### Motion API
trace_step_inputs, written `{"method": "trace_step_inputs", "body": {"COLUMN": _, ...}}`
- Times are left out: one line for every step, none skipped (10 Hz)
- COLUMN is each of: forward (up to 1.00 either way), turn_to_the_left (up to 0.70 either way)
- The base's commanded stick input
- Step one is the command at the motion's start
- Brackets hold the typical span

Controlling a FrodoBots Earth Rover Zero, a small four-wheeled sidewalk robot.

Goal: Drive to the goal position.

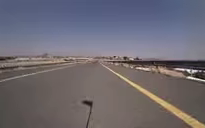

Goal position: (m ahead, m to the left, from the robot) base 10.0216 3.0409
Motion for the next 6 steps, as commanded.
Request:
{"method": "trace_step_inputs", "body": {"forward": 1.0, "turn_to_the_left": -0.01}}
{"method": "trace_step_inputs", "body": {"forward": 1.0, "turn_to_the_left": -0.01}}
{"method": "trace_step_inputs", "body": {"forward": 1.0, "turn_to_the_left": -0.01}}
{"method": "trace_step_inputs", "body": {"forward": 1.0, "turn_to_the_left": -0.01}}
{"method": "trace_step_inputs", "body": {"forward": 1.0, "turn_to_the_left": -0.01}}
{"method": "trace_step_inputs", "body": {"forward": 1.0, "turn_to_the_left": -0.01}}
